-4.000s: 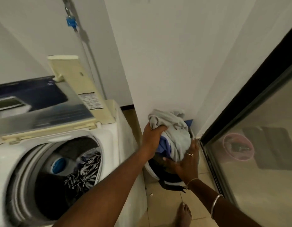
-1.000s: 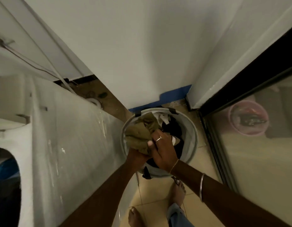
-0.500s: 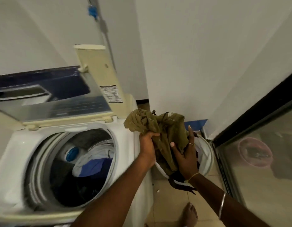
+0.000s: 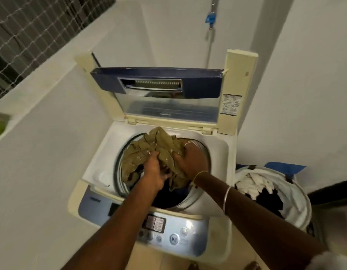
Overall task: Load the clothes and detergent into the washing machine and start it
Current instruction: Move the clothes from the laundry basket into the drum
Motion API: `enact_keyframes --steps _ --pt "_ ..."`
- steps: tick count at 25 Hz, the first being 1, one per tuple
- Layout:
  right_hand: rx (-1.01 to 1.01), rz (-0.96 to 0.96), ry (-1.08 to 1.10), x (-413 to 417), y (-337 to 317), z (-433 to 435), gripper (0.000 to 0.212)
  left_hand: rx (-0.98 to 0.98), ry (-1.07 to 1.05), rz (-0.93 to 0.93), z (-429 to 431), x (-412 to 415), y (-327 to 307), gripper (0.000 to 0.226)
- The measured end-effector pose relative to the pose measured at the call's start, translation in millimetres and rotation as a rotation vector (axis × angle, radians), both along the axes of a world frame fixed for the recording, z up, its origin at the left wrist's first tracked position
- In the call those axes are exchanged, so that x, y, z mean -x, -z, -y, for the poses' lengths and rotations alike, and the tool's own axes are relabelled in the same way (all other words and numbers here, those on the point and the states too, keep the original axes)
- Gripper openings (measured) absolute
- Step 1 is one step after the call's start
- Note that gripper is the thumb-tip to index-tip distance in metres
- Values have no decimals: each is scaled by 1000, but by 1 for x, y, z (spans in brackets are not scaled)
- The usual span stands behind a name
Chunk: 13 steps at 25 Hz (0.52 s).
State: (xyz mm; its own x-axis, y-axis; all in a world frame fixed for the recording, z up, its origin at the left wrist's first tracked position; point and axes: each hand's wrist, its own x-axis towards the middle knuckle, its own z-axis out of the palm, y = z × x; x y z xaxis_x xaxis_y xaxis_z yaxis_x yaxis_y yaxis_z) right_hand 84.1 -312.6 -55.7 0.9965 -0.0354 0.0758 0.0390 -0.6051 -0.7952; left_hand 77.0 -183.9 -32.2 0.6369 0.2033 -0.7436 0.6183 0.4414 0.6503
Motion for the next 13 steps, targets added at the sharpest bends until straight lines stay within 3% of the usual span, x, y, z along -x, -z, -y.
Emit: enact_keyframes --steps 2,4,8,10,13 --pt "121 -329 -39 -13 23 -14 68 -184 266 -206 -32 1 18 56" --pt "149 -442 -47 -15 39 -16 75 -357 299 -181 -49 0 41 58" --pt "62 -289 -33 -7 32 -4 56 -666 103 51 -18 3 36 26" --pt "-9 -200 27 -3 20 12 44 -778 126 259 20 3 28 17" --pt "-97 -7 148 13 -1 54 23 -793 208 548 90 3 17 16"
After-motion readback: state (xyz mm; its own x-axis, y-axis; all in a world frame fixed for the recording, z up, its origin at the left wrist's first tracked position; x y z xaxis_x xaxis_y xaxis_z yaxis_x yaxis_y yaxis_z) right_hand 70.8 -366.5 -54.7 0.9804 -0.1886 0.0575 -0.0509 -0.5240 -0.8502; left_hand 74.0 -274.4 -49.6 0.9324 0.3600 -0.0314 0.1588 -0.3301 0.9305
